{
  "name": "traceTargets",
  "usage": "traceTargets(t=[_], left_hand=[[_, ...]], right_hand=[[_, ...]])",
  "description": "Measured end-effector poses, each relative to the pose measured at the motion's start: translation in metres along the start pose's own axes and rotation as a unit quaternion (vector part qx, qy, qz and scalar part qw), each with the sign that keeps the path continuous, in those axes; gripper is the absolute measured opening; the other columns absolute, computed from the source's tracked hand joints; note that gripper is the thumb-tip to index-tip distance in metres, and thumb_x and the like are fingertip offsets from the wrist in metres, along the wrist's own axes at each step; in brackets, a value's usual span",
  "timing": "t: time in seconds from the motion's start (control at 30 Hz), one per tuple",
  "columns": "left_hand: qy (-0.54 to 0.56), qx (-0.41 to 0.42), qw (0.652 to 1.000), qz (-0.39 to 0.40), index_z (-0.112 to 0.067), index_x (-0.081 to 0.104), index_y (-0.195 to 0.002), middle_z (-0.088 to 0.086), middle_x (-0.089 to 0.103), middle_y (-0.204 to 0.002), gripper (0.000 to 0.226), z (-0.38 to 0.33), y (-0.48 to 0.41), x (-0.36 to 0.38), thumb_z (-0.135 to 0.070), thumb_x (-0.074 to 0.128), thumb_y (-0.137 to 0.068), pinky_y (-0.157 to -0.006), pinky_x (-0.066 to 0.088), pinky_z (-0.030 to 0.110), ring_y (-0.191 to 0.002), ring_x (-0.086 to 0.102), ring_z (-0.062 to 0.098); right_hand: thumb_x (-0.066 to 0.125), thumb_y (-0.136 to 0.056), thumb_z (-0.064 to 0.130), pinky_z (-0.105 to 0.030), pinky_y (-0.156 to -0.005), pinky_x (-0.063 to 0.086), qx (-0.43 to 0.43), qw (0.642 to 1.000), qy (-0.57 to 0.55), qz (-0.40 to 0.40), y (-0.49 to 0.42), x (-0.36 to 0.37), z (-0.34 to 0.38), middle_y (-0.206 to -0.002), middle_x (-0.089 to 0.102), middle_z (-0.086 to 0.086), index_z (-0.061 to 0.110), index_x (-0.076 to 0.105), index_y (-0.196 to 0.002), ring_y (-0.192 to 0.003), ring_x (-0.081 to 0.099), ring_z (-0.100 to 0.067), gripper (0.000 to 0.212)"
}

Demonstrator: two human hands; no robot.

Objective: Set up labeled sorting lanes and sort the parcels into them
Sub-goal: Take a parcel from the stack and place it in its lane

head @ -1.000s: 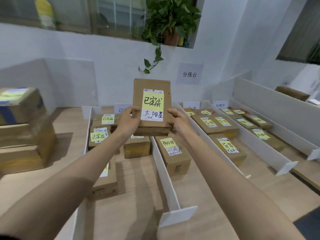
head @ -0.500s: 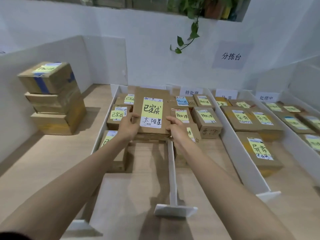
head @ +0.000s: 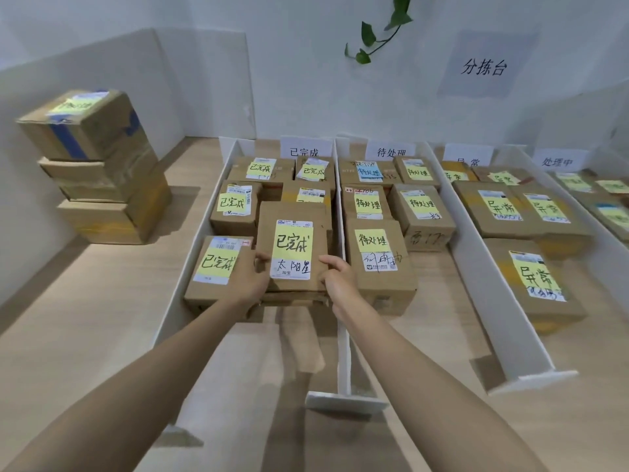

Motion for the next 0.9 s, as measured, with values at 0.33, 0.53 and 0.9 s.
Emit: traceTargets(t=[0.33,0.53,0.9], left_hand=[[-0.013,-0.008,1.0,0.005,-0.012,0.051,-0.095,0.0,0.057,-0.105,0.019,0.033,0.002,0.016,0.003,0.056,-0.086,-0.077,0.047,0.026,-0.101,0.053,0.018],[-0.025,-0.033,0.998,0.044,-0.02,0.052,-0.092,0.0,0.06,-0.107,0.019,0.049,-0.004,0.026,-0.002,0.058,-0.087,-0.081,0.054,0.043,-0.101,0.057,0.02],[-0.049,-0.044,0.994,0.087,-0.014,0.052,-0.115,0.004,0.058,-0.118,0.035,0.052,-0.013,0.042,0.005,0.047,-0.086,-0.07,0.05,0.036,-0.097,0.06,0.029]], right_hand=[[0.036,-0.084,-0.013,-0.021,-0.085,0.04,0.008,0.999,0.008,-0.039,0.005,-0.001,-0.028,-0.114,0.054,0.004,0.014,0.063,-0.112,-0.114,0.049,-0.013,0.048],[0.039,-0.083,-0.012,-0.02,-0.088,0.038,0.022,0.998,0.011,-0.053,-0.001,0.0,-0.047,-0.113,0.057,0.002,0.014,0.064,-0.108,-0.111,0.048,-0.011,0.044],[0.033,-0.085,-0.013,-0.028,-0.103,0.039,0.051,0.996,0.02,-0.069,-0.025,-0.002,-0.061,-0.134,0.053,-0.003,0.012,0.058,-0.125,-0.123,0.046,-0.018,0.053]])
Point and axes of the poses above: each hand's wrist, its own y-axis away from the middle knuckle, its own x-axis out of the palm, z = x × y, the point moved 9 cm from there along -y, towards the middle knuckle
